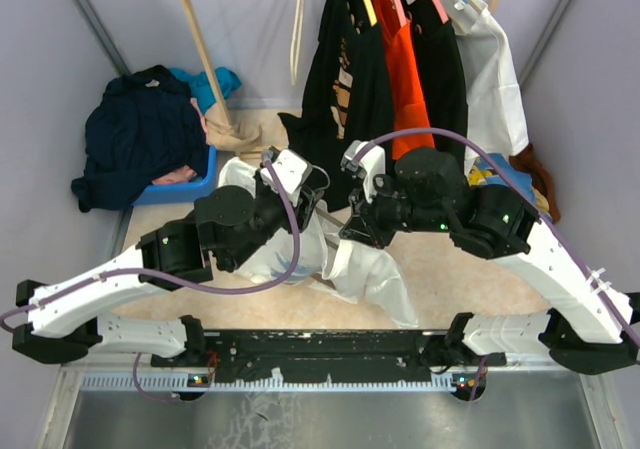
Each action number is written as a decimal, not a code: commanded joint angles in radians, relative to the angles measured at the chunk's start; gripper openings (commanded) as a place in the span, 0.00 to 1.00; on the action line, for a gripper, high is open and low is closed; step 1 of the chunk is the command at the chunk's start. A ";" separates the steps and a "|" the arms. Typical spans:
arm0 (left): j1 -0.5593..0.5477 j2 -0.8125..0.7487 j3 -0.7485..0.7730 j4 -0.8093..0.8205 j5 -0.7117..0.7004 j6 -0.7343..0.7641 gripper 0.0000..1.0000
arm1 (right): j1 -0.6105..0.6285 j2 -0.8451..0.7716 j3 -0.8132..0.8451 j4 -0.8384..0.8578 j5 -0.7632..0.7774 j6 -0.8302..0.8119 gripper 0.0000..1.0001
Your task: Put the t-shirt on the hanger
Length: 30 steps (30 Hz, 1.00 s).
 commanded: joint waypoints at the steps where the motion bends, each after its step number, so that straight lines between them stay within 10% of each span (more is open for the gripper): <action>1: -0.001 -0.038 -0.002 0.042 -0.124 0.002 0.53 | 0.008 -0.024 0.064 -0.004 0.059 0.029 0.00; 6: -0.001 -0.115 -0.051 0.055 -0.215 -0.007 0.63 | 0.008 -0.040 0.069 -0.040 0.092 0.052 0.00; 8: -0.001 -0.143 -0.066 0.067 -0.227 0.002 0.82 | 0.008 -0.057 0.049 -0.039 0.094 0.064 0.00; 16: 0.000 -0.167 -0.061 0.074 -0.210 0.022 0.89 | 0.009 -0.119 -0.033 0.004 0.071 0.106 0.00; 26: 0.000 -0.151 -0.041 0.032 0.238 0.005 0.94 | 0.009 -0.125 -0.120 0.101 0.038 0.145 0.00; 30: 0.000 -0.154 -0.056 0.020 0.131 -0.013 0.91 | 0.009 -0.129 -0.116 0.107 0.069 0.151 0.00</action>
